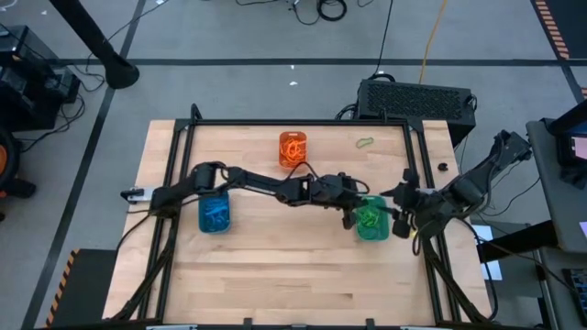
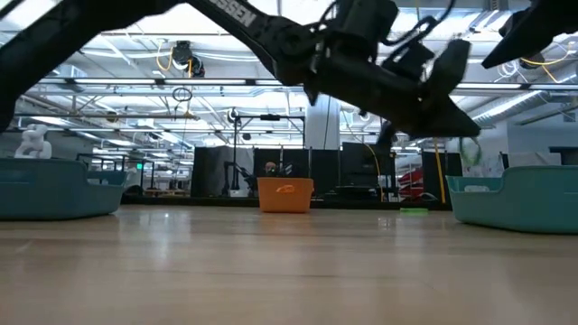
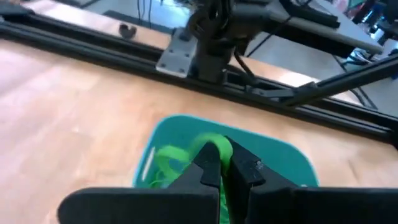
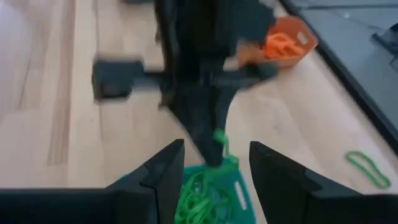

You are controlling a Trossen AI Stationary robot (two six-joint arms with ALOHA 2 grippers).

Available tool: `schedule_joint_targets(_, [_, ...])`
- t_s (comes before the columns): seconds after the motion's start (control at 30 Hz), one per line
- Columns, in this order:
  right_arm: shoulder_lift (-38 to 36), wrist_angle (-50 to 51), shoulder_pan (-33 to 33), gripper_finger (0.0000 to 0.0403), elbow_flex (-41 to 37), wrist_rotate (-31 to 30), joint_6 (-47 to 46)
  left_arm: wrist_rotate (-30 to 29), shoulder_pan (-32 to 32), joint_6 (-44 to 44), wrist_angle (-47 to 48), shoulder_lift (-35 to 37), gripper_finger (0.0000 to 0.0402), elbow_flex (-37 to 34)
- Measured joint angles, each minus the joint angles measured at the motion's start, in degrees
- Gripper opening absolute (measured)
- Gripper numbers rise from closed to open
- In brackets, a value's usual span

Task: Sort rubber bands into baskets
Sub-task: Put the green rubber band into the green bin

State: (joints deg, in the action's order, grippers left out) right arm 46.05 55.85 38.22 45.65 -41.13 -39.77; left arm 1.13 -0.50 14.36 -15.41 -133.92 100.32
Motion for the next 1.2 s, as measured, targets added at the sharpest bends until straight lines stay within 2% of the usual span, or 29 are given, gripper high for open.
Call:
schedule_joint_targets(0.2, [-2.6, 0.2, -0.9, 0.0173, 0.0, -5.3, -0.5, 2.8, 0.0, 3.2, 2.0, -6.3, 0.0002, 7.1])
schedule_joint_targets(0.3, [-3.4, 0.2, -2.7, 0.0173, 0.0, -10.1, -4.3, 3.1, 0.0, 4.6, 4.9, -7.8, 0.0002, 8.4])
schedule_joint_targets(0.43, [-4.4, 0.7, -7.4, 0.0173, 0.0, -11.0, -6.6, 3.1, 0.0, 4.8, 7.2, -7.6, 0.0010, 8.6])
schedule_joint_targets(0.6, [-6.9, 2.9, -16.9, 0.0173, 0.0, -11.1, -5.6, 4.4, 0.0, 4.4, 7.4, -7.6, 0.0054, 8.6])
schedule_joint_targets(0.77, [-9.5, 1.4, -26.9, 0.0173, 0.0, -11.0, 0.8, 4.7, -0.2, 1.6, 7.5, -7.6, 0.0113, 8.6])
schedule_joint_targets(0.87, [-10.0, -2.0, -32.9, 0.0173, 0.0, -7.4, 6.0, 5.0, -0.3, 1.1, 9.3, -7.4, 0.0147, 9.0])
schedule_joint_targets(1.0, [-8.6, -7.8, -41.2, 0.0173, 0.0, 2.0, 12.8, 4.3, -0.5, -3.4, 19.7, -7.4, 0.0184, 13.6])
schedule_joint_targets(1.2, [-3.4, -14.7, -54.9, 0.0173, 0.0, 11.0, 20.3, 0.8, -0.8, -9.3, 37.0, -7.3, 0.0202, 23.8])
